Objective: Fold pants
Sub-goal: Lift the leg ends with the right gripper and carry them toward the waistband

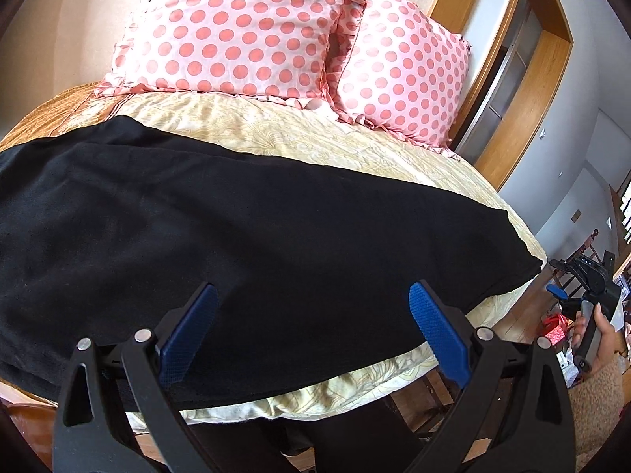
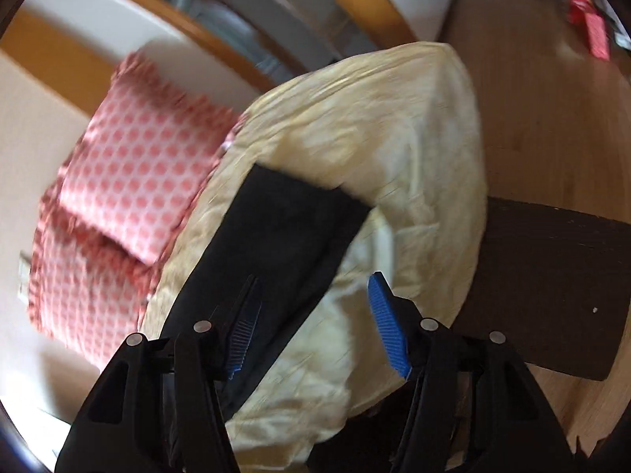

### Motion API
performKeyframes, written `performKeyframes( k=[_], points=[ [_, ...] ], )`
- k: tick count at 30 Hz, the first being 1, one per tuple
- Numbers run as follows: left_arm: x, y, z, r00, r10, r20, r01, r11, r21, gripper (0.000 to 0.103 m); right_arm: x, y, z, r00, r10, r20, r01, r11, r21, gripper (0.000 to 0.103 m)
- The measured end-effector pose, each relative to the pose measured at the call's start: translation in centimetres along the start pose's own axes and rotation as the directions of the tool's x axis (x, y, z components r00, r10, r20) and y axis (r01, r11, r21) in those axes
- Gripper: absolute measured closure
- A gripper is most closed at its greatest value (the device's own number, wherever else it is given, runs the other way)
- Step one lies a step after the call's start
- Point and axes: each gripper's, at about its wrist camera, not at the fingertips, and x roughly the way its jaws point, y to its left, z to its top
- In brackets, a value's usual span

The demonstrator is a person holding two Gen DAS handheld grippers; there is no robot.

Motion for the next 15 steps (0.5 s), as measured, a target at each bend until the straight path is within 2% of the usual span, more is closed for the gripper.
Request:
performKeyframes(
  k=[2, 5, 12, 13, 14, 15],
  points=[
    [0.2, -0.1, -0.1, 1.0, -0.002, -0.005, 0.002, 1.0, 0.001, 0.005, 0.9, -1.6, 1.4, 1.0, 0.01, -0.01, -0.009, 0.998, 0.068, 0.044],
    [0.3, -0.2, -0.1, 1.0, 0.001, -0.009, -0.001, 1.0, 0.007, 0.005, 2.4, -2.6, 2.4, 0.999, 0.036, -0.034, -0.032, 0.994, 0.106, 0.044],
    [0.8, -0.5, -0.1, 1.0, 0.007, -0.026, -0.007, 1.0, 0.015, 0.005, 4.2, -1.8, 2.5, 0.999, 0.034, -0.031, -0.032, 0.997, 0.066, 0.046],
    [0.8, -0.4, -0.1, 1.0, 0.007, -0.026, -0.006, 1.0, 0.015, 0.005, 4.3, -1.4, 2.5, 0.999, 0.03, -0.025, -0.029, 0.998, 0.049, 0.048],
    [0.9, -0.4, -0.1, 1.0, 0.007, -0.027, -0.007, 1.0, 0.014, 0.005, 4.2, -1.0, 2.3, 1.0, 0.022, -0.018, -0.022, 0.999, 0.025, 0.055],
    [0.9, -0.4, -0.1, 1.0, 0.007, -0.029, -0.007, 1.0, 0.012, 0.005, 4.2, -0.5, 2.2, 1.0, 0.006, -0.011, -0.006, 1.0, 0.002, 0.057]
  ],
)
